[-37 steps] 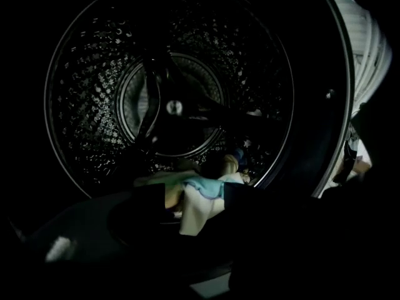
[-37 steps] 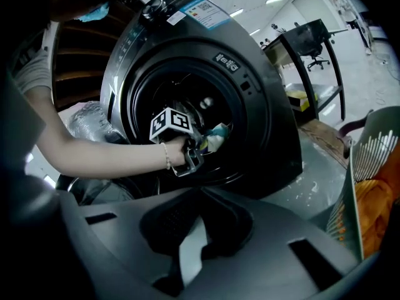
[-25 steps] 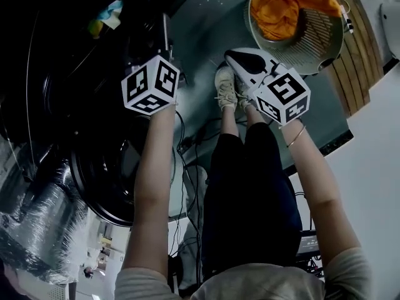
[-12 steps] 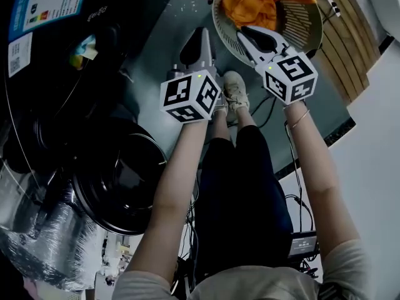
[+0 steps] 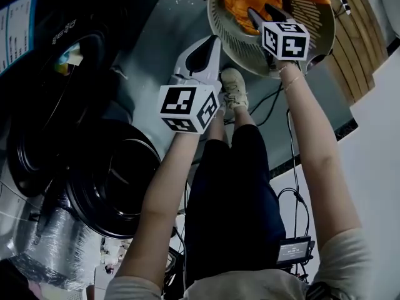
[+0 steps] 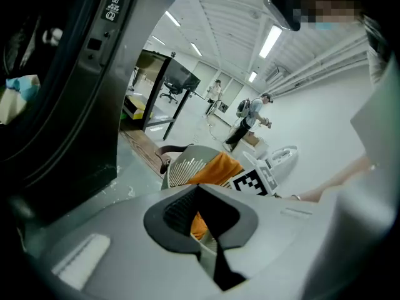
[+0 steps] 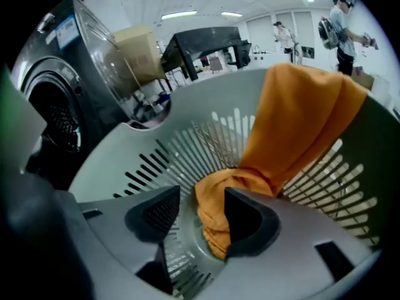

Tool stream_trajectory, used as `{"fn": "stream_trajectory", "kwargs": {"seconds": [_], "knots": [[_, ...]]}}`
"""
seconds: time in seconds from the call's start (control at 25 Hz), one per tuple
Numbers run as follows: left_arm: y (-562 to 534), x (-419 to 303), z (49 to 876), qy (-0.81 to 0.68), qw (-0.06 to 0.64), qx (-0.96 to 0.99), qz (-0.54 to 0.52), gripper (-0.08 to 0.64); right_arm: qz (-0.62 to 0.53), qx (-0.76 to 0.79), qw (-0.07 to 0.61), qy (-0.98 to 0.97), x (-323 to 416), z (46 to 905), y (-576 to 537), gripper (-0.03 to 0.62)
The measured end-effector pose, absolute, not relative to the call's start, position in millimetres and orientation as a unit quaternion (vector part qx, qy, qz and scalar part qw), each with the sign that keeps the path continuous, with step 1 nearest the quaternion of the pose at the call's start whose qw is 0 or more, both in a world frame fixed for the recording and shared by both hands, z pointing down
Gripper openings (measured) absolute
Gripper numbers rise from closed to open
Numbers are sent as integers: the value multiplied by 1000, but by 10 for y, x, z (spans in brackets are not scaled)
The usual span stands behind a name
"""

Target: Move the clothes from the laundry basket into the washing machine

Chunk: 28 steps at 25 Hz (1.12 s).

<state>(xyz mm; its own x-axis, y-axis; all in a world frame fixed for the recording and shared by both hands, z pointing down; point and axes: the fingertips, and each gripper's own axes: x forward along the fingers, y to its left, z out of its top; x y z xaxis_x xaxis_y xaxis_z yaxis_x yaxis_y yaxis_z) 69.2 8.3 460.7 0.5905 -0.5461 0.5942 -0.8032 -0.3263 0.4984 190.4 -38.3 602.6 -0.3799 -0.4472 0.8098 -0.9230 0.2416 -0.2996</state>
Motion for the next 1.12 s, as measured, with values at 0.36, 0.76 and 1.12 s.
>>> {"fn": "stream_trajectory", "kwargs": {"seconds": [0.36, 0.76, 1.12], "knots": [[-91, 497, 4884, -453, 426, 763, 175, 9, 486, 546, 282, -622, 2373, 6918, -415, 206], [243, 592, 4877, -417, 449, 767, 190, 9, 534, 567, 134, -613, 2300, 6614, -387, 15], [432, 765, 4357, -419, 418, 788, 172, 10, 429, 527, 97, -727, 1972, 5108, -184, 14]]}}
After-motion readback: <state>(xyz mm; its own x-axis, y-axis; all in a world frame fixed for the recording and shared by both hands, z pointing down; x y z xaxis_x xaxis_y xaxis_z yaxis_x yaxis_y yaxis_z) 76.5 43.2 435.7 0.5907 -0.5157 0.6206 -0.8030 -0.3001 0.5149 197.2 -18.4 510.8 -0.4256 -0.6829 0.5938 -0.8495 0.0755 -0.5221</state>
